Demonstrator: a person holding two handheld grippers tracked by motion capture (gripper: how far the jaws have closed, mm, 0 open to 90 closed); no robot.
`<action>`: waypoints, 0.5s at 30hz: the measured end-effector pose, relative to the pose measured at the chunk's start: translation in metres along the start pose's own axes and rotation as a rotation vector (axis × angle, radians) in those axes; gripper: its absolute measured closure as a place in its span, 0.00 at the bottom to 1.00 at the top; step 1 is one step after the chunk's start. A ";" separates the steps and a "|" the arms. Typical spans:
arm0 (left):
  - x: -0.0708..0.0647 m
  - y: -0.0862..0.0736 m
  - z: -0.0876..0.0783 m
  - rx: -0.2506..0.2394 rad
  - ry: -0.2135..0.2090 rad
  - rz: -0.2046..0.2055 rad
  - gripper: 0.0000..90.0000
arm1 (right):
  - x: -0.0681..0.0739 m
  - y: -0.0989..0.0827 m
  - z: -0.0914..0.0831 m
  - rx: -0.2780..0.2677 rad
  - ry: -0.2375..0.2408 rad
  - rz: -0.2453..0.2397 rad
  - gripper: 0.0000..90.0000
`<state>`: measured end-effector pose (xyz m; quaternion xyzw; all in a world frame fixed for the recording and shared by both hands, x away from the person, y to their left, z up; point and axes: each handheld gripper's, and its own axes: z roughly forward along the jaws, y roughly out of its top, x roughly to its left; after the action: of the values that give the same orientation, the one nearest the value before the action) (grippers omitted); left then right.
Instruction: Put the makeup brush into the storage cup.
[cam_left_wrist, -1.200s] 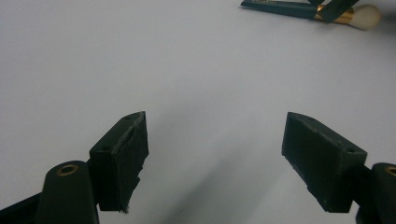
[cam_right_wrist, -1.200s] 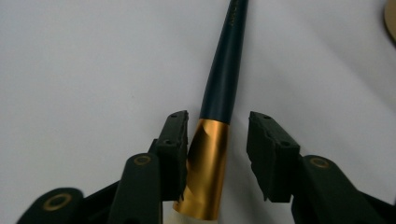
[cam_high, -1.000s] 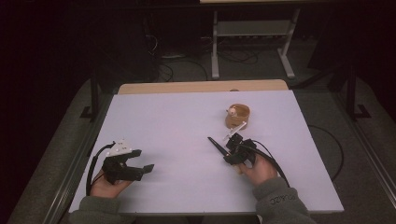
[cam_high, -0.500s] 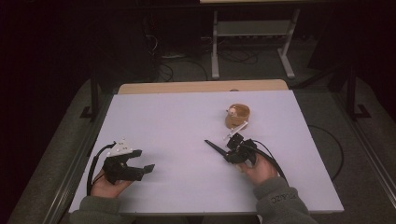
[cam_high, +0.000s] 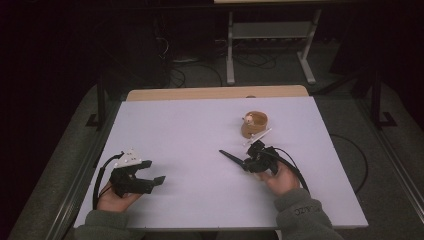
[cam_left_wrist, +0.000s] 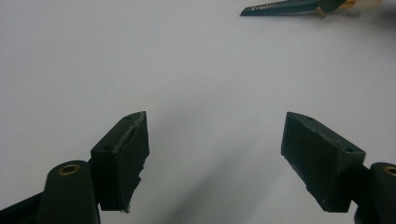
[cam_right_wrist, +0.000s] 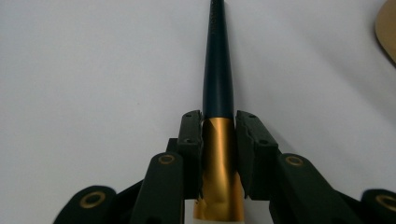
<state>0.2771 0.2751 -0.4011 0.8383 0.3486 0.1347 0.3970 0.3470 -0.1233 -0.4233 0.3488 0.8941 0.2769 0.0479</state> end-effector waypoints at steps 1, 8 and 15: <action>0.000 0.000 0.000 -0.002 0.000 -0.003 0.26 | 0.000 0.000 0.000 0.000 -0.002 -0.002 0.79; 0.001 0.000 0.000 0.002 0.002 0.001 0.26 | 0.000 0.000 0.008 0.040 0.002 0.005 0.78; 0.000 0.000 0.001 0.001 0.001 -0.001 0.26 | 0.001 0.001 0.009 0.038 -0.011 0.003 0.70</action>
<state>0.2778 0.2749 -0.4016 0.8381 0.3494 0.1345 0.3967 0.3493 -0.1178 -0.4304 0.3525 0.8985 0.2577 0.0459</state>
